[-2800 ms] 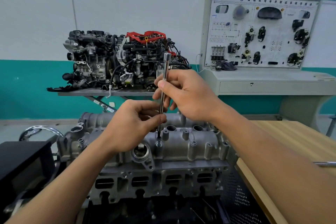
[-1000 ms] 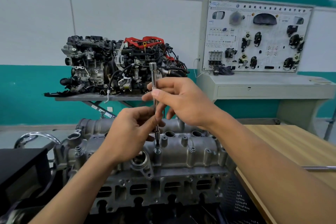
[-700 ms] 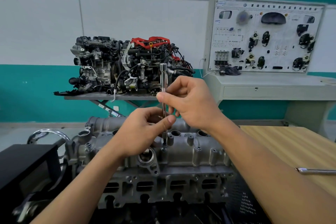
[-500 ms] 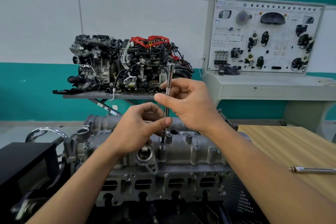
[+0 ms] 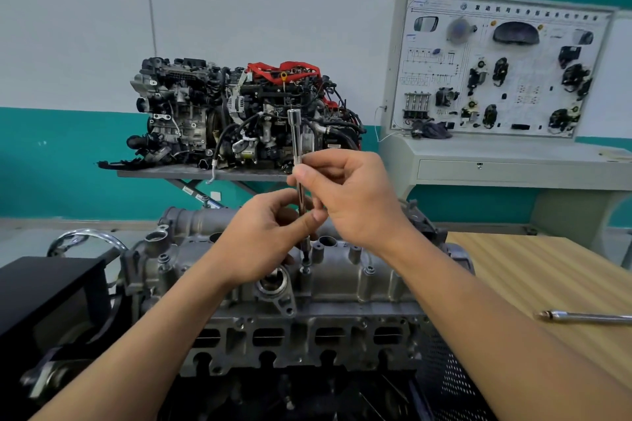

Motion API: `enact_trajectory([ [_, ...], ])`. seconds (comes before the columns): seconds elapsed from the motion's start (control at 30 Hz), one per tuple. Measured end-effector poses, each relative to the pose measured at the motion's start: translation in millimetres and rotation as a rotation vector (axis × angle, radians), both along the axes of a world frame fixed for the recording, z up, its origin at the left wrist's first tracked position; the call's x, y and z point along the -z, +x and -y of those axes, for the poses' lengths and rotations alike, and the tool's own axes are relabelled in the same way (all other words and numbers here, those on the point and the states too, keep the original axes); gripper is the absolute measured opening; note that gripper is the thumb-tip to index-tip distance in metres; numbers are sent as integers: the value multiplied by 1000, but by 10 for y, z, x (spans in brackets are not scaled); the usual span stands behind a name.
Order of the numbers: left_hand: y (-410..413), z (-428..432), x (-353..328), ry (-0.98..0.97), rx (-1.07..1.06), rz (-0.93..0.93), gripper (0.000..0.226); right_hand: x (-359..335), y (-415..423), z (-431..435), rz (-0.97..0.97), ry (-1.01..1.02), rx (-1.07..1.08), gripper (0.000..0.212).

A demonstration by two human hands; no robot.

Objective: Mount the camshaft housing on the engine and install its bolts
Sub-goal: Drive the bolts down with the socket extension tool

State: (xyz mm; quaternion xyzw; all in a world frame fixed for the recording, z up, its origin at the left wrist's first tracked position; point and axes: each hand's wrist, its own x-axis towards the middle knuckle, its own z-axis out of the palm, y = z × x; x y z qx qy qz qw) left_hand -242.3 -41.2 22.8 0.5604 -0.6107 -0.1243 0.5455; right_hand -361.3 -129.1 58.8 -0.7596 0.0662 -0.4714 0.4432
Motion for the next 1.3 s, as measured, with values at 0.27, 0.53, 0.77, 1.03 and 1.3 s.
enact_trajectory([
  [0.27, 30, 19, 62, -84, -66, -29, 23, -21, -35, 9, 18, -65, 138, 16],
  [0.53, 69, 0, 57, 6, -13, 51, 15, -111, -84, 27, -124, -74, -5, 15],
  [0.77, 4, -4, 59, -99, -79, -12, 25, -74, -53, 105, -33, -64, 167, 23],
  [1.03, 24, -33, 50, -24, -39, 39, 11, -188, -149, 17, -183, -106, 17, 14],
  [1.3, 7, -13, 26, -9, 1, -15, 29, -159, -80, 34, -79, -70, 177, 21],
])
